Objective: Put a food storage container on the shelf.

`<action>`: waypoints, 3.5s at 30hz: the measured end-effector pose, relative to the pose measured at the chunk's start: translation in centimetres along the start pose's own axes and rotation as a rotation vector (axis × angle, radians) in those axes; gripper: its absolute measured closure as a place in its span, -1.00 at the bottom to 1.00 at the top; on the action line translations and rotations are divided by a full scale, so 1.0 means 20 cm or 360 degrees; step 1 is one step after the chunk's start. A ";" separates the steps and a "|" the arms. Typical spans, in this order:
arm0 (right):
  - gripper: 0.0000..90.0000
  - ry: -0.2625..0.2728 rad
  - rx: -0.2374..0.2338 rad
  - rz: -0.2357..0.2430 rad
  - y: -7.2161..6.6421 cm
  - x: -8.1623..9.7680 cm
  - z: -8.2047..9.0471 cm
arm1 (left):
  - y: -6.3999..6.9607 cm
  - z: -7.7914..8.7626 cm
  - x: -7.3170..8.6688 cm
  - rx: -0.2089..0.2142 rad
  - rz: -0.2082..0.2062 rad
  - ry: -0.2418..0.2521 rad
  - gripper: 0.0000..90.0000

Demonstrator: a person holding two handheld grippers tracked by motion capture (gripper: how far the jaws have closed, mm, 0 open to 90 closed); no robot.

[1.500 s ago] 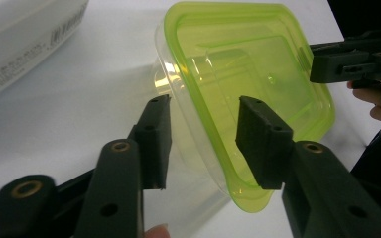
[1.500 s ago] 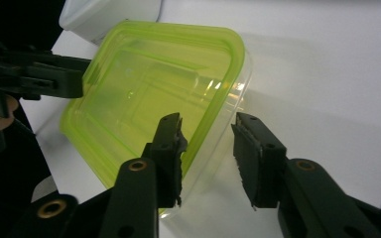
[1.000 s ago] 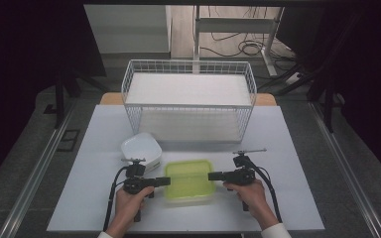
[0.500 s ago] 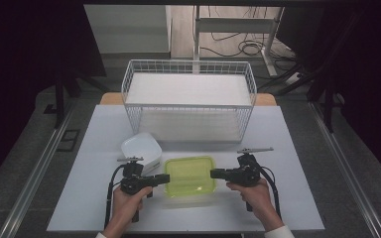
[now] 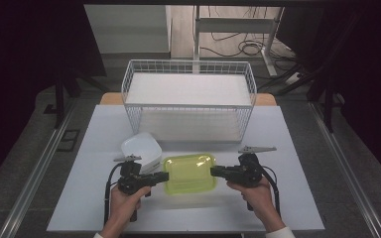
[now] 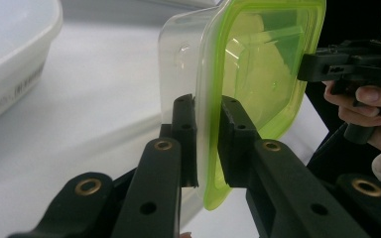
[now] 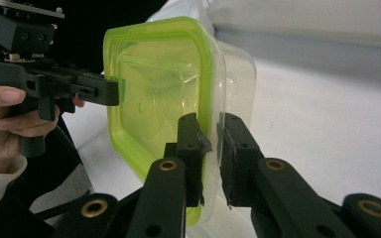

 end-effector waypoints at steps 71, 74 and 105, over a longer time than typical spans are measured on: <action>0.76 0.0367 0.0097 0.0318 -0.17 -0.52 0.21 | 0.27 0.24 -0.58 0.0004 -0.0367 0.0164 0.77; 0.76 0.0372 0.0094 0.0319 -0.17 -0.55 0.21 | 0.26 0.24 -0.60 0.0017 -0.0356 0.0171 0.77; 0.77 0.0435 0.0108 0.0345 -0.11 -0.78 0.26 | 0.29 0.23 -0.85 0.0044 -0.0422 0.0210 0.77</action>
Point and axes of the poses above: each handheld gripper's, and its own axes: z roughly backward along the jaws, x roughly out of its underside, y roughly to its right, the point moved 7 cm from there along -z, roughly forward along the jaws, and after that the axes turned 2 degrees about z, right-handed, at the moved point
